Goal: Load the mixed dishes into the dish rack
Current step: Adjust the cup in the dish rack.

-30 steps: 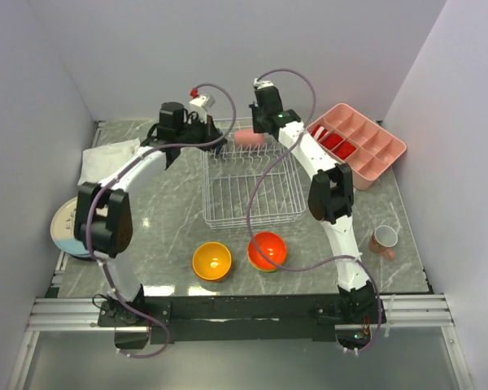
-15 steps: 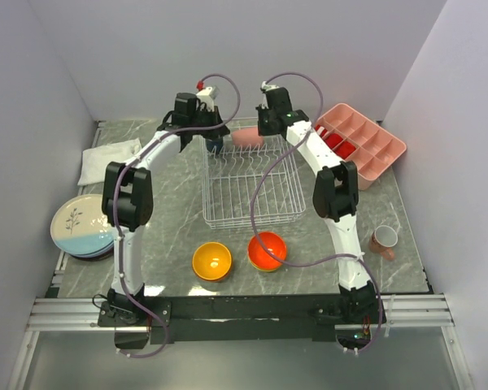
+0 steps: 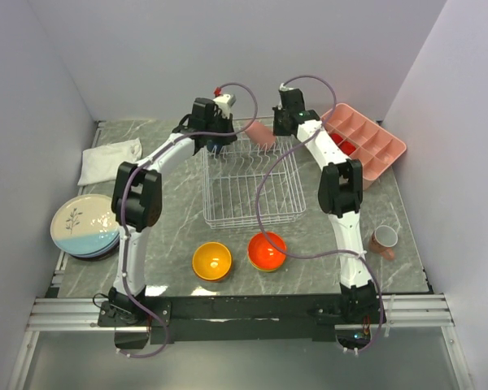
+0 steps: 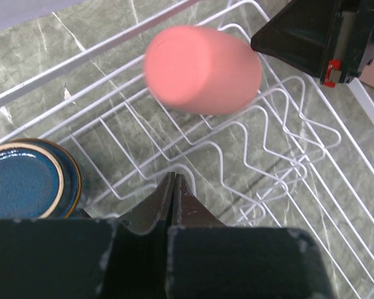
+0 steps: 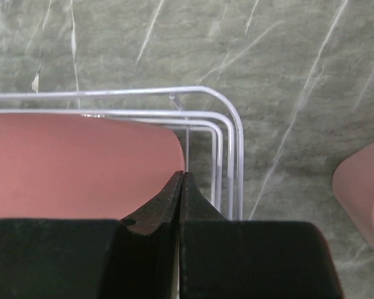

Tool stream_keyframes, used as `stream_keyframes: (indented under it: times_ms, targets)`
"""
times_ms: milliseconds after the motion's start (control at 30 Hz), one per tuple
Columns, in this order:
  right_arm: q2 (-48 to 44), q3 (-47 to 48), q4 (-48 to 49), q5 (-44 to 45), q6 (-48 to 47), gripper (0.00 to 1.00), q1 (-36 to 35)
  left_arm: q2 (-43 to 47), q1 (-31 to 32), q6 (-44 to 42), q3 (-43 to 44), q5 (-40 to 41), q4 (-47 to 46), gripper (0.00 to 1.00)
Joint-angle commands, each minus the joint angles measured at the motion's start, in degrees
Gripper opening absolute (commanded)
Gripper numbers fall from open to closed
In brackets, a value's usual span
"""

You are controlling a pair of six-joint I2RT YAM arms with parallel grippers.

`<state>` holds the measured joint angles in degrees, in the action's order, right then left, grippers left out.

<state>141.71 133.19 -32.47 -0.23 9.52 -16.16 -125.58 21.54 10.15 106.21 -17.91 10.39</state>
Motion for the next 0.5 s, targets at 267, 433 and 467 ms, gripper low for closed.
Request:
stream_keyframes:
  times_ms: [267,433,467]
  targets:
    - [3.3,2.8,-1.8,1.4,0.2,0.00,-1.1,-0.7,0.3,-0.6,2.8,2.9,-0.6,0.02]
    - [3.8,0.8,-2.9,3.3,-0.4,0.00,-1.5,-1.0,0.3,0.4,4.0,3.9,-1.0,0.14]
    - [3.7,0.8,-3.0,3.2,-0.4,0.00,-1.4,-1.8,0.3,0.3,6.4,3.6,-1.1,0.14]
